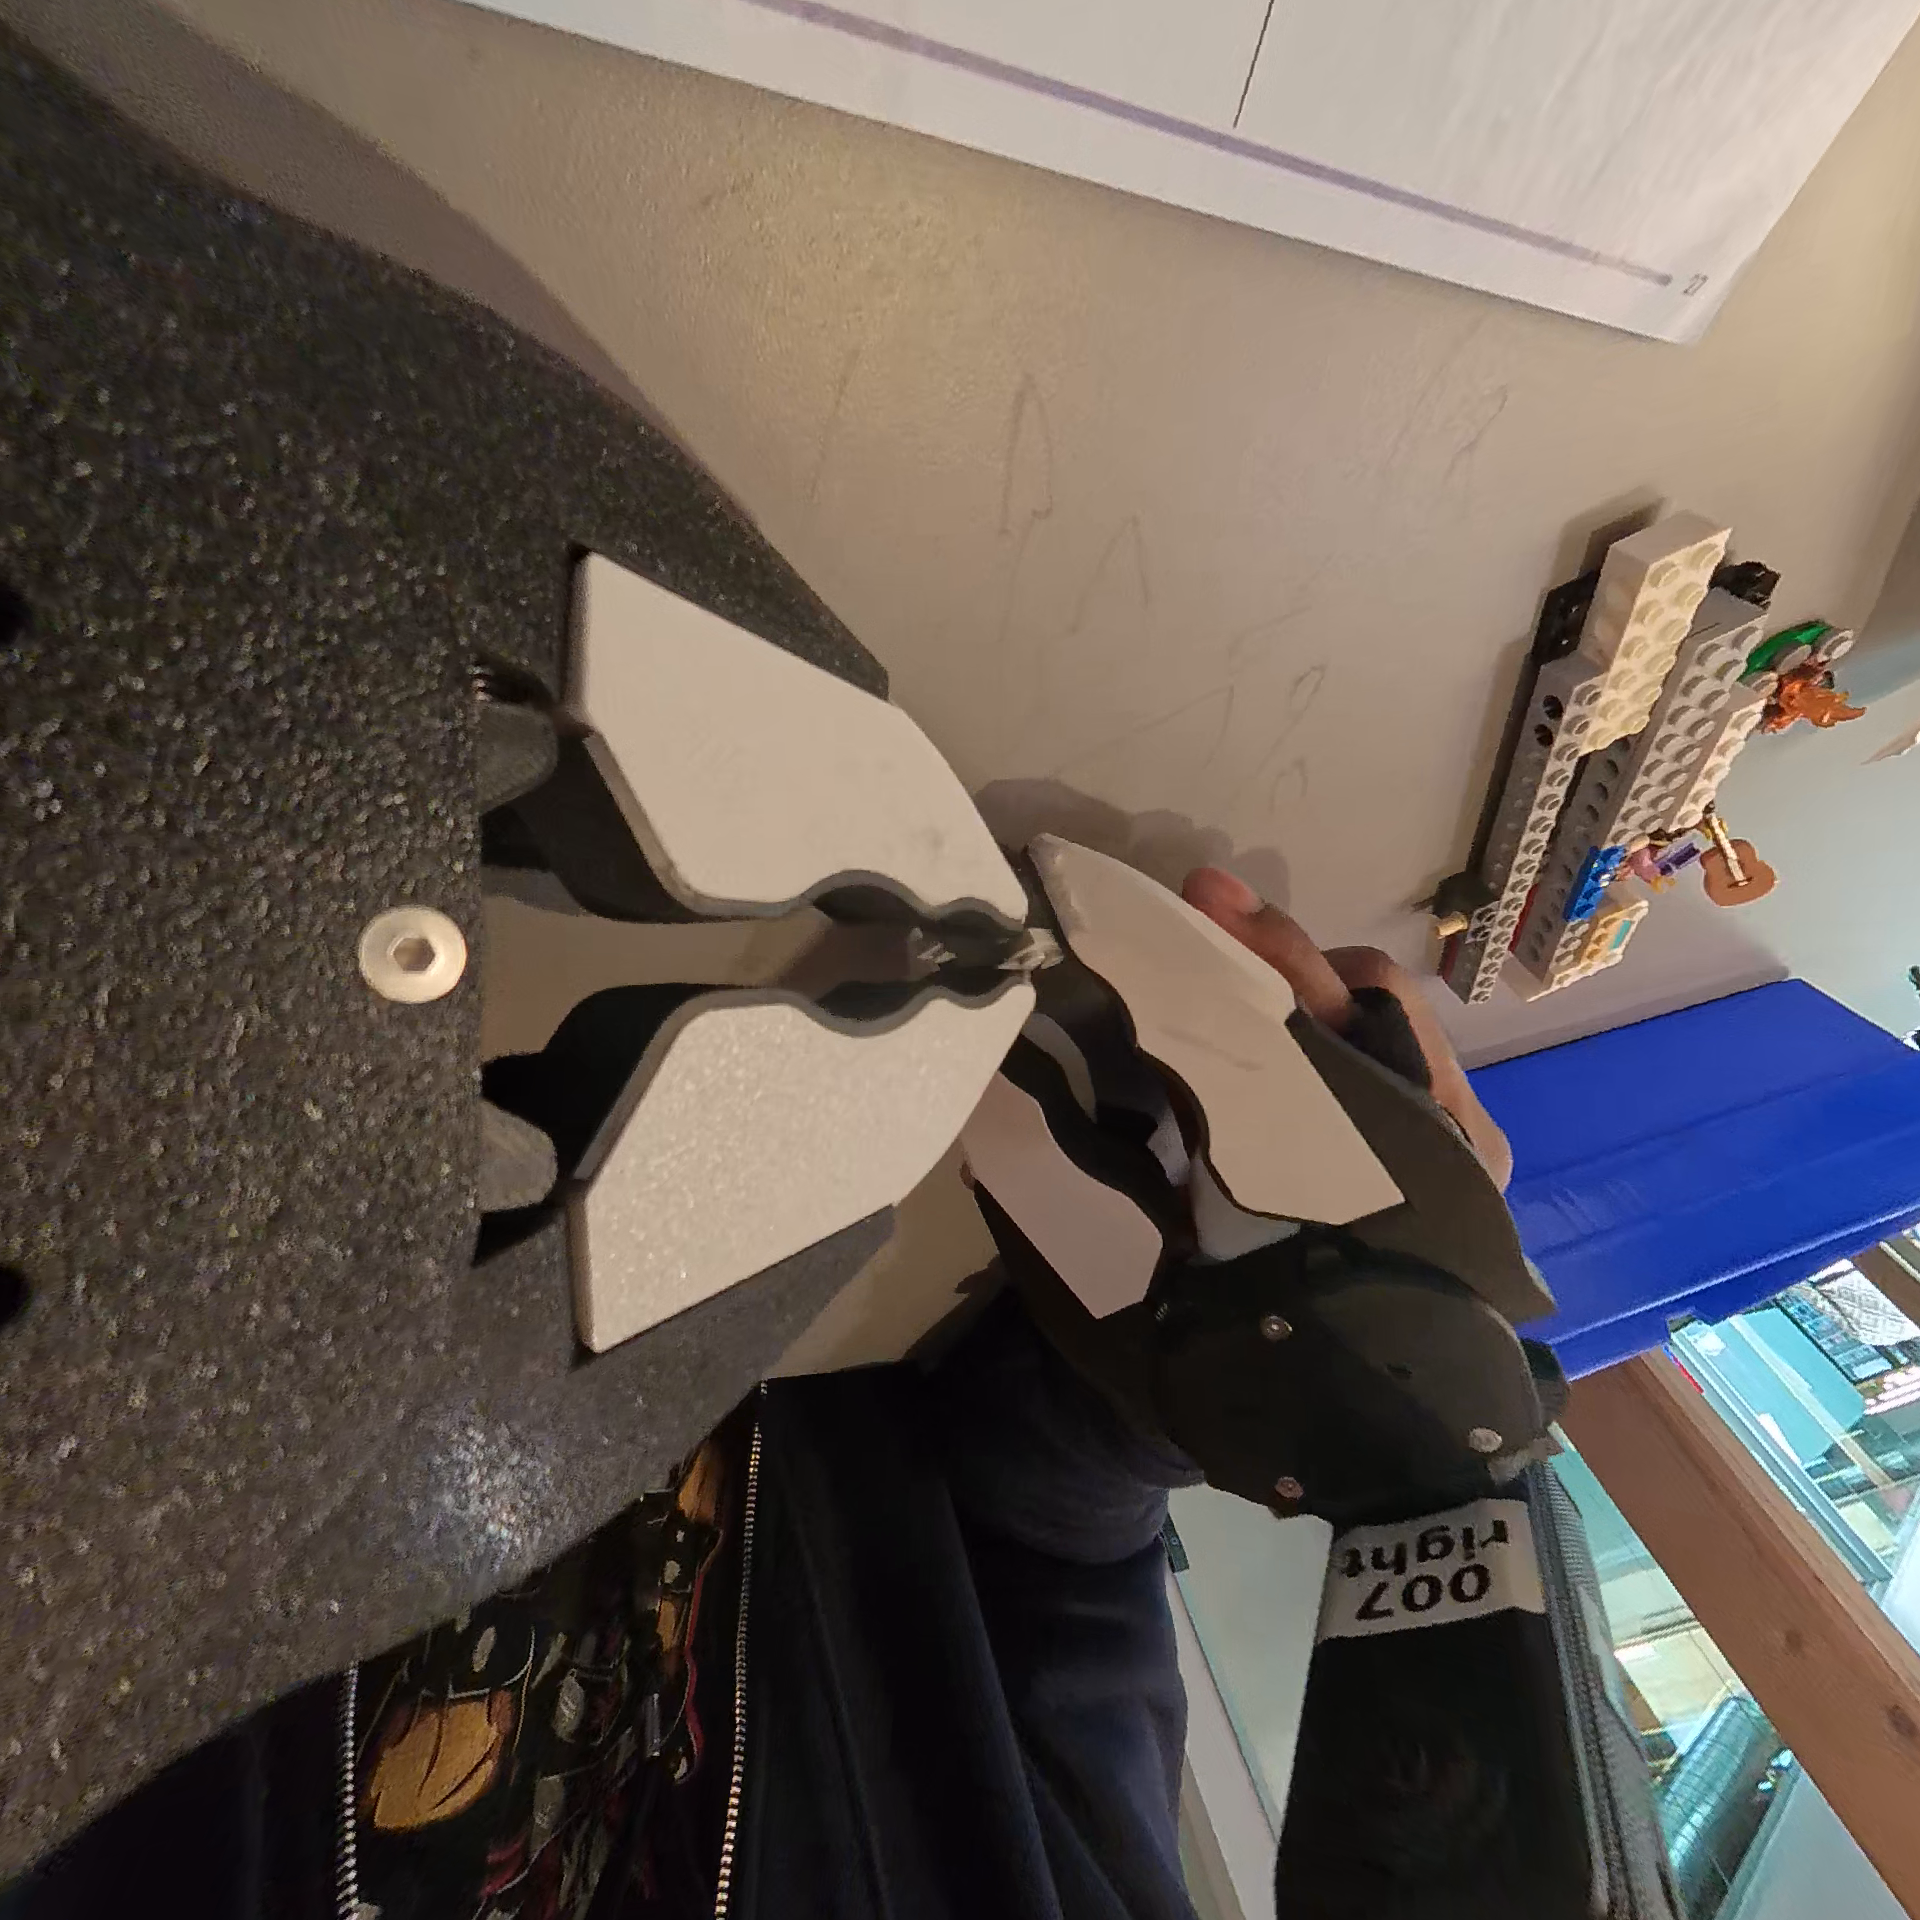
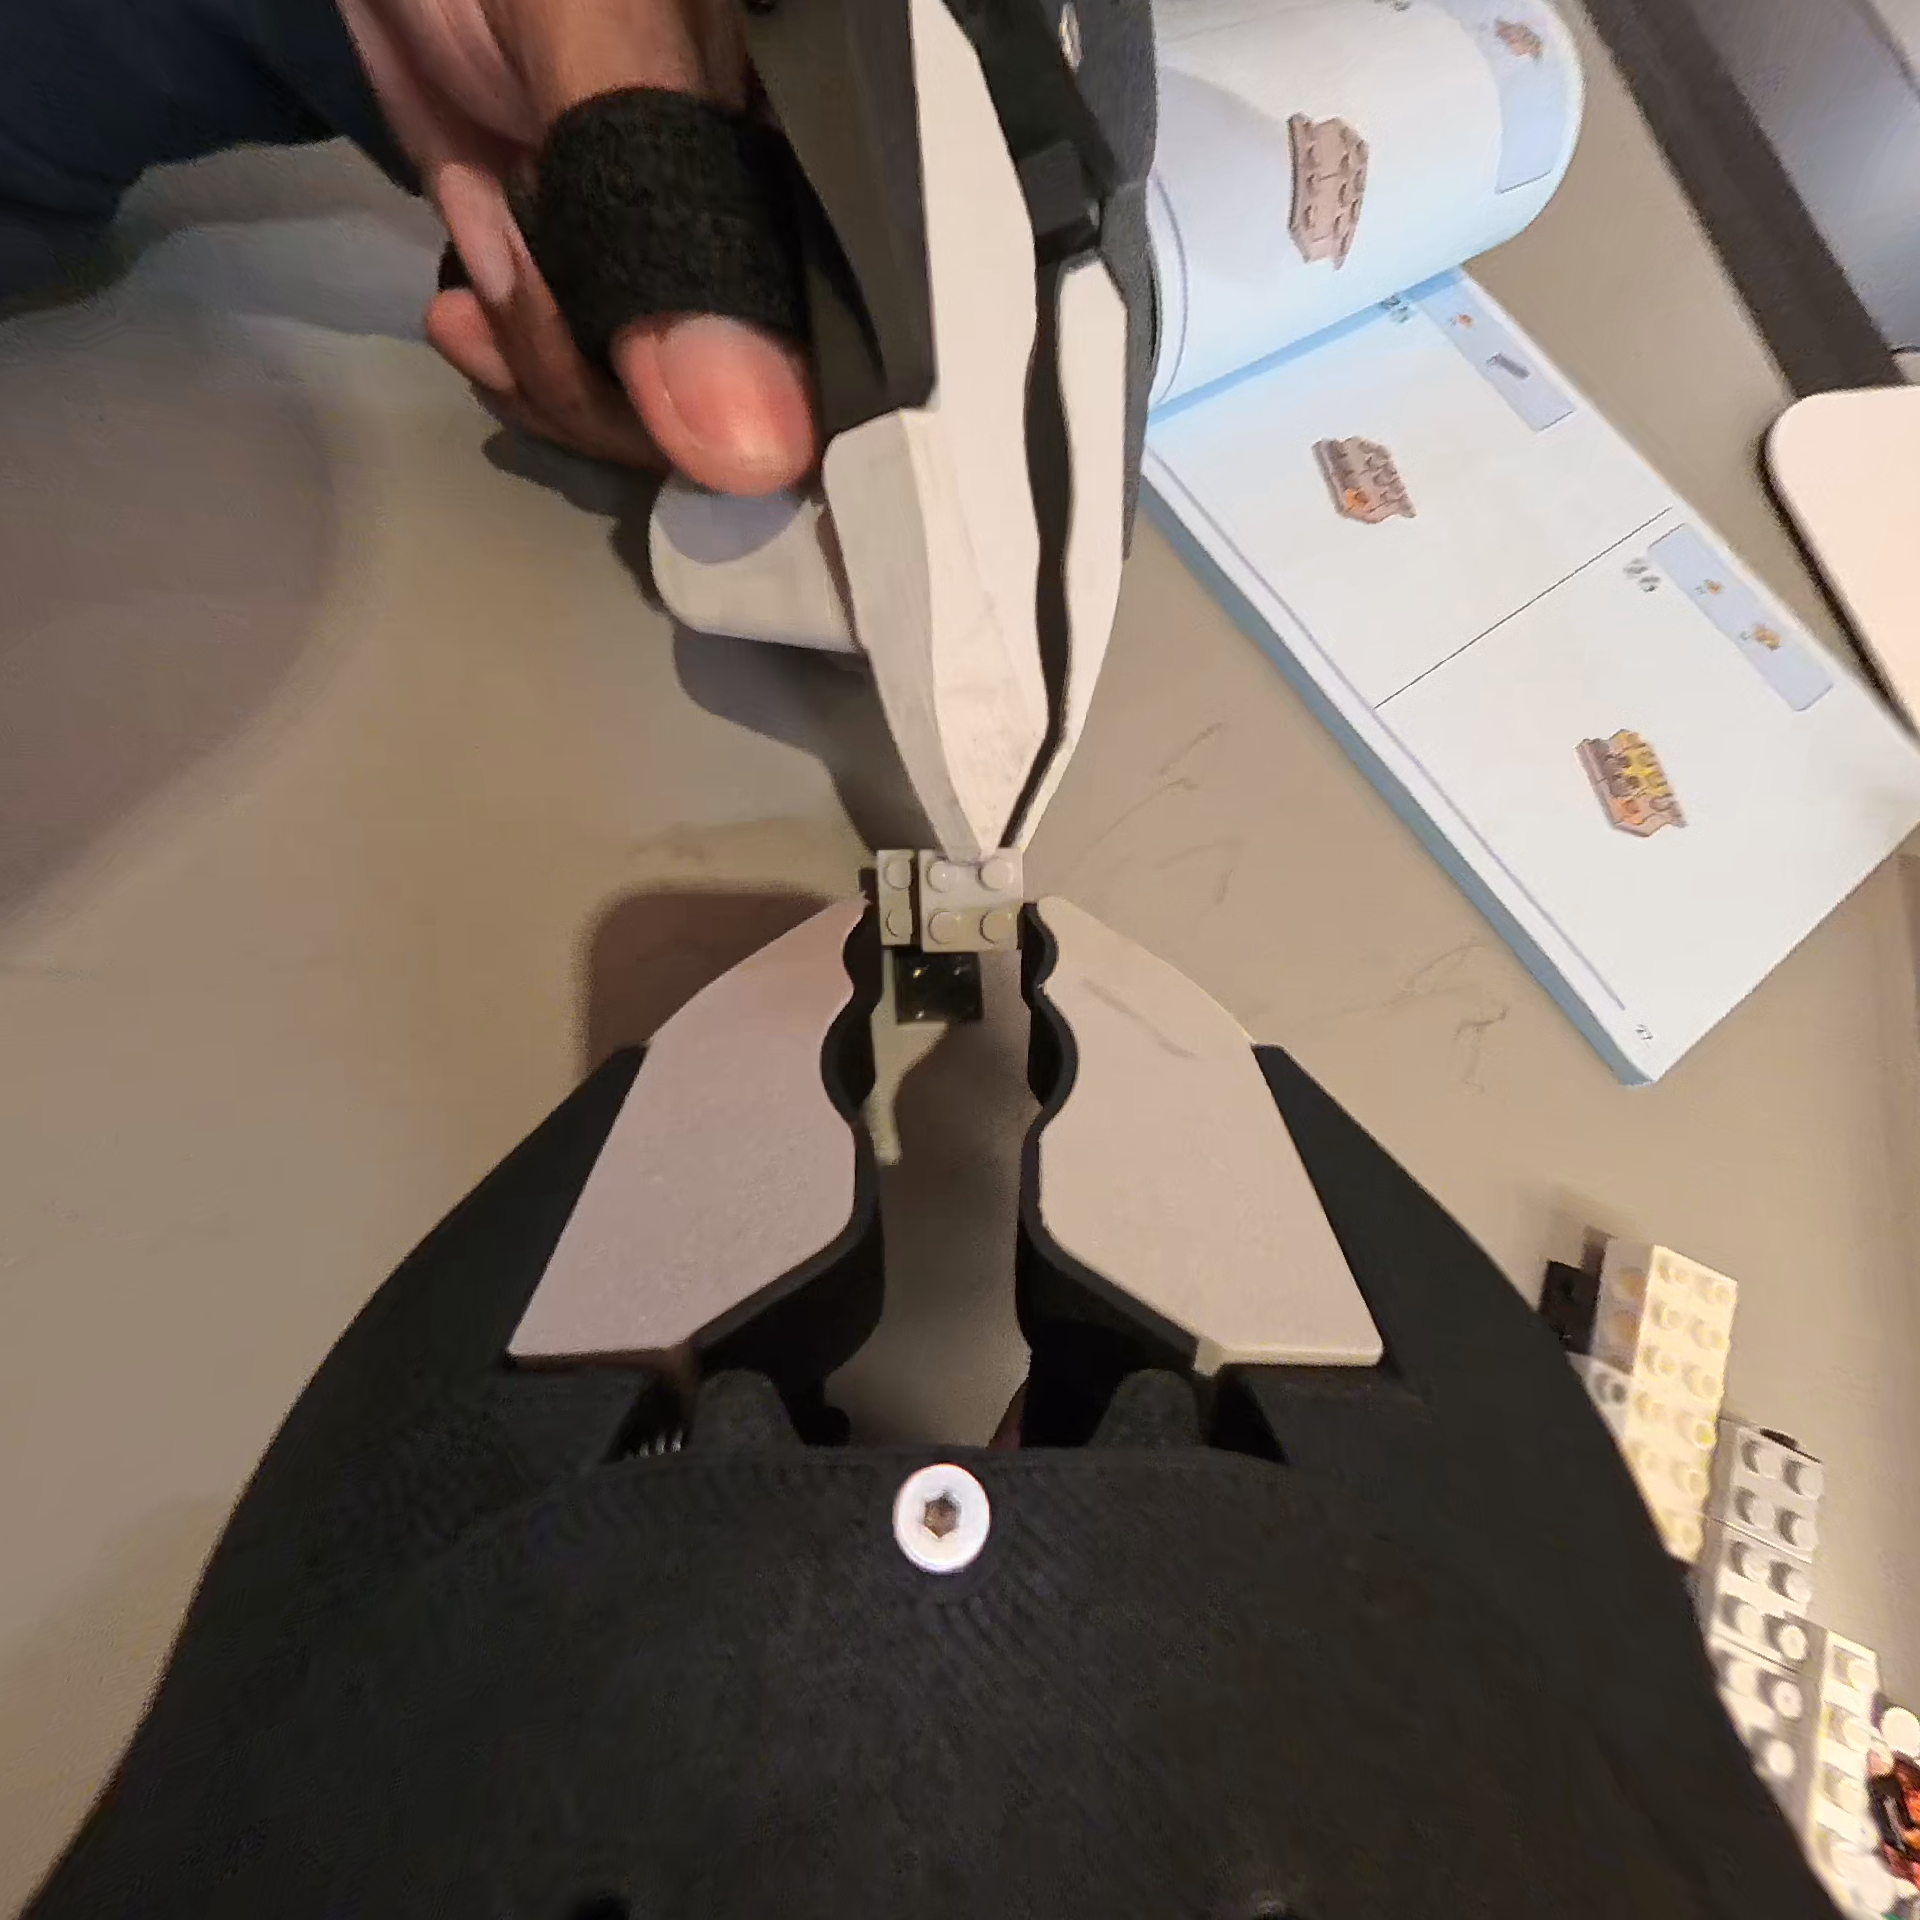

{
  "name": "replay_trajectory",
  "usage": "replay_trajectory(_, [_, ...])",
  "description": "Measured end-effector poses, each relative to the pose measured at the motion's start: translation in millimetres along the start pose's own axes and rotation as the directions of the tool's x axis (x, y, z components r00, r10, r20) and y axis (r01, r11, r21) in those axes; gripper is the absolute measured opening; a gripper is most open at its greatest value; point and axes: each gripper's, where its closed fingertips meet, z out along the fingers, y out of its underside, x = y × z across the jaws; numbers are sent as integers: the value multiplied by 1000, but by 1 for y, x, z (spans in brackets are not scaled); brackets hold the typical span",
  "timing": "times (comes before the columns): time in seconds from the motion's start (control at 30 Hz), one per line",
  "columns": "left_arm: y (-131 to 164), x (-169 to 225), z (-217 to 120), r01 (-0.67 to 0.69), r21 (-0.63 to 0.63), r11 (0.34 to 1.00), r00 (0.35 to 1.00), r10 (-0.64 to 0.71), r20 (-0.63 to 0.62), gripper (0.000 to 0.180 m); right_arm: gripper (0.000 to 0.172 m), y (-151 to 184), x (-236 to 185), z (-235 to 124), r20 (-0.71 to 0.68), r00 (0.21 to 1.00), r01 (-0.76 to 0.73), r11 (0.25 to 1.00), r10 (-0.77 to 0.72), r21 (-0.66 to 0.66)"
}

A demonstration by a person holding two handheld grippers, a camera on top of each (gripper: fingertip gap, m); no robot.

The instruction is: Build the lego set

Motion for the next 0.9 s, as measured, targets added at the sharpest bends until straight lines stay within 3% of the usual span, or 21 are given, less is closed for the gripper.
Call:
replay_trajectory(0.37, [-4,-7,-9,-18,31,999,999,17,31,7,26,6,1,8,88,995,-24,982,41,-186])
replay_trajectory(0.9, [-3,-11,-9,-5,24,1000,998,3,57,4,28,4,-2,11,100,993,-39,967,67,-253])
